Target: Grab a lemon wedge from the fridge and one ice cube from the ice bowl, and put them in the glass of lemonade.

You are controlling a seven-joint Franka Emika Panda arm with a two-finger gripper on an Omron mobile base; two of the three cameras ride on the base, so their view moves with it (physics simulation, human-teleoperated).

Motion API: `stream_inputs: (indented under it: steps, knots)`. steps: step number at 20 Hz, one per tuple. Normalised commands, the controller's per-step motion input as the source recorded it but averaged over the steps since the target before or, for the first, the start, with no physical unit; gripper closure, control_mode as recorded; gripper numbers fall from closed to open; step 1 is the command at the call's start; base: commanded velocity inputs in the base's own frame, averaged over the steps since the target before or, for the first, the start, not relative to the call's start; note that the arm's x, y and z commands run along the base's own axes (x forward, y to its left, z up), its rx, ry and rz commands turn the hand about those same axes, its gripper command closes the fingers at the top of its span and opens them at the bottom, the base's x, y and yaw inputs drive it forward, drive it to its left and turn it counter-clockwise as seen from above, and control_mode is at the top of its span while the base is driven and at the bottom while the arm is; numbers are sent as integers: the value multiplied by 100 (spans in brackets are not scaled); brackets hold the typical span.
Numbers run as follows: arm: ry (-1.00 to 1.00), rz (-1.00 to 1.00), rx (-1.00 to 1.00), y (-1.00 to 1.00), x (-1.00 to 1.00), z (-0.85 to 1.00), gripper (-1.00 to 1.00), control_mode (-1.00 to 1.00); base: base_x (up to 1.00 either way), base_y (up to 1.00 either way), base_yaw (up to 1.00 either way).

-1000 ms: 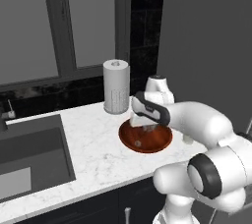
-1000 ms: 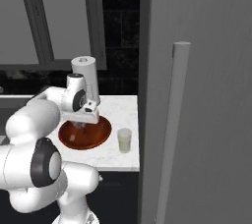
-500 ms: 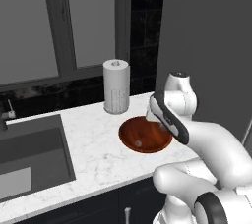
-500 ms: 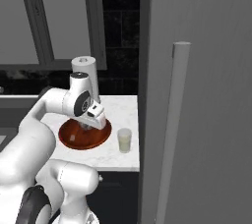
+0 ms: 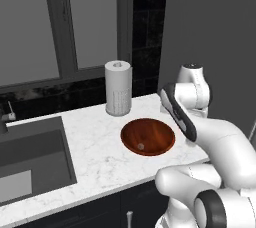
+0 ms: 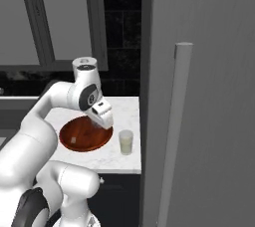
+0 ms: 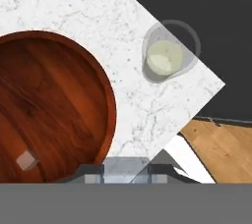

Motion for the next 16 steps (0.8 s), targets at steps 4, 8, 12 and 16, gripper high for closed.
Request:
stream_inputs:
  steps: [4,8,12,16]
  knots:
    - [0,-20,-4,-46,4,-1,100,-100,0,0,0]
    - [0,-17,0,-51,10,-4,100,-100,0,0,0]
    - [0,-14,0,-39,31,-2,100,-100,0,0,0]
    - [0,-8,0,-15,36,-5,100,-100,0,0,0]
